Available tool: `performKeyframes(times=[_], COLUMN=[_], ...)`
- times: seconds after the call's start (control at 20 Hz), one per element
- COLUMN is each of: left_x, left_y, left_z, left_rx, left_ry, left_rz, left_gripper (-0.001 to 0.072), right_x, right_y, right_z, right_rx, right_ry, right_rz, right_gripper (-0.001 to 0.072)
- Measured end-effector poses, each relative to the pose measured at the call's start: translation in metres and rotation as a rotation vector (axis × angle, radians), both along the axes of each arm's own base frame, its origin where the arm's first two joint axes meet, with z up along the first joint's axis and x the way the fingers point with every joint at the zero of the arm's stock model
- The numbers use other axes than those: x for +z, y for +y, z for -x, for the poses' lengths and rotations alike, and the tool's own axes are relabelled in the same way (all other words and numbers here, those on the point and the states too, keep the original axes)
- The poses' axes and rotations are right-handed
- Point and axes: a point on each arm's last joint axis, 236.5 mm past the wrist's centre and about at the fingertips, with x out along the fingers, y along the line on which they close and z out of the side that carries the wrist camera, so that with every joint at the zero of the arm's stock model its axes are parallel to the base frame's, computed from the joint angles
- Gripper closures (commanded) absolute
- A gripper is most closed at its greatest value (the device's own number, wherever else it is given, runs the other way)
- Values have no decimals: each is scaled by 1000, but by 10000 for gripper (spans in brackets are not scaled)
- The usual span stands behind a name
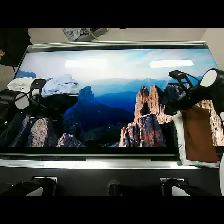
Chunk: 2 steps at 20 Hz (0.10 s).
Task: Fold the shirts.
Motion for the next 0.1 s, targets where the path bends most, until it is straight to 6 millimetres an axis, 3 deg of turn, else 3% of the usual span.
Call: performKeyframes(times=[0.1], left_x=[0], left_y=[0], left_z=[0], left_rx=[-2], left_ry=[1], left_rz=[-1], left_gripper=[47], right_x=[0], right_y=[0], right_z=[1], right_rx=[1], right_ry=[2], right_rz=[0], right_gripper=[101])
